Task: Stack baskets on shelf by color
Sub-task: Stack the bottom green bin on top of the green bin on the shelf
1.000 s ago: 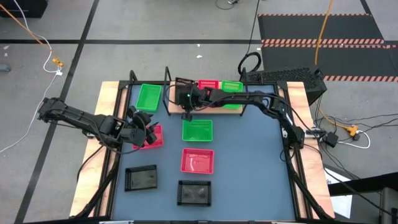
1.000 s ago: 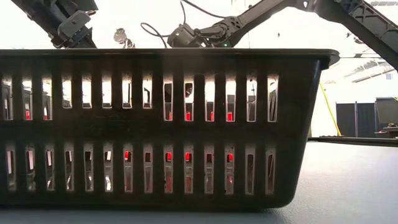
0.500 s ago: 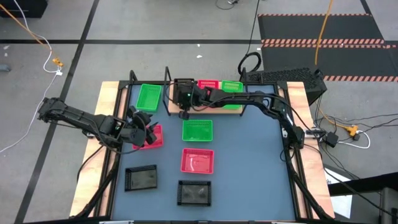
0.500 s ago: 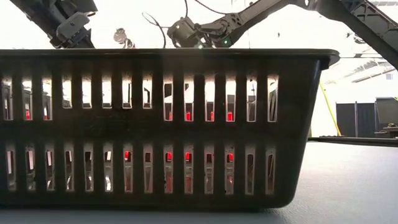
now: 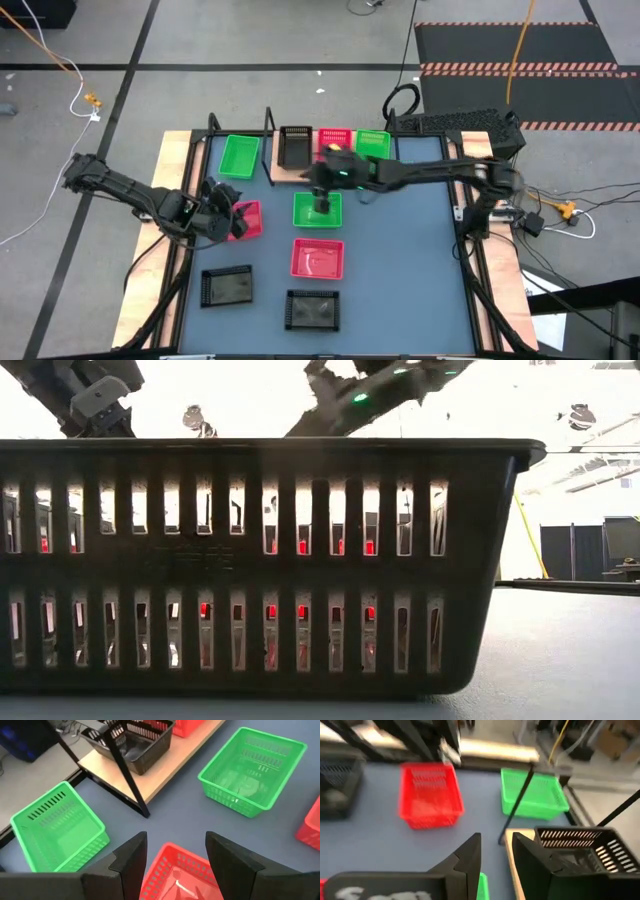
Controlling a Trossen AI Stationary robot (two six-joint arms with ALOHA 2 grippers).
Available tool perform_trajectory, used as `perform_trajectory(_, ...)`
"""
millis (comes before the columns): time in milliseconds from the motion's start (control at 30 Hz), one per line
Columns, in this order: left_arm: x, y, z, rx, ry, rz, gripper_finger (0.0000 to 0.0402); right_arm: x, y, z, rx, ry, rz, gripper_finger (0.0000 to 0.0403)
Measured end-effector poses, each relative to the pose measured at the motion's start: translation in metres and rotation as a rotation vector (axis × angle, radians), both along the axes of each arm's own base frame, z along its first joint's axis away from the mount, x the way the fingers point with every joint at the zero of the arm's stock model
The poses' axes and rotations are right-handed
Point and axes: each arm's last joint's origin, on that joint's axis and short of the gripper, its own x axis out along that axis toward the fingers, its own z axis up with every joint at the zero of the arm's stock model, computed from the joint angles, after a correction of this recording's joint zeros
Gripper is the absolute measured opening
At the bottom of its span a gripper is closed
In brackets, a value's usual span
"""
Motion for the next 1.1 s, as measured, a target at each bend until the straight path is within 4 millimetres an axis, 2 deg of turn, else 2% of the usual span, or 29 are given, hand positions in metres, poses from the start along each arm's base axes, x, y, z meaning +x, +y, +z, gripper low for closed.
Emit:
perform_trajectory(200,0.003,-0.005,-0.016,0.027,-0.021,-0.068,0.0202,-0.060,0.039,-0.014,0.037,-0.189,0.101,0.0106)
perform_trajectory(333,0.011,-0.008,-0.021,0.065,-0.074,-0.144,0.0202,-0.082,0.054,-0.029,0.058,-0.226,0.143,0.0106)
perform_trajectory(433,0.018,-0.011,-0.018,0.089,-0.124,-0.210,0.0202,-0.086,0.065,-0.037,0.063,-0.194,0.176,0.0106)
perform_trajectory(633,0.028,-0.017,-0.011,0.095,-0.252,-0.321,0.0202,-0.086,0.082,-0.043,0.051,-0.161,0.237,0.0106)
perform_trajectory(867,0.031,-0.020,-0.013,0.107,-0.301,-0.429,0.0202,-0.088,0.102,-0.039,-0.039,-0.141,0.320,0.0106)
perform_trajectory(1100,0.035,-0.021,-0.009,0.104,-0.350,-0.426,0.0202,-0.092,0.121,-0.039,-0.277,0.098,0.306,0.0107)
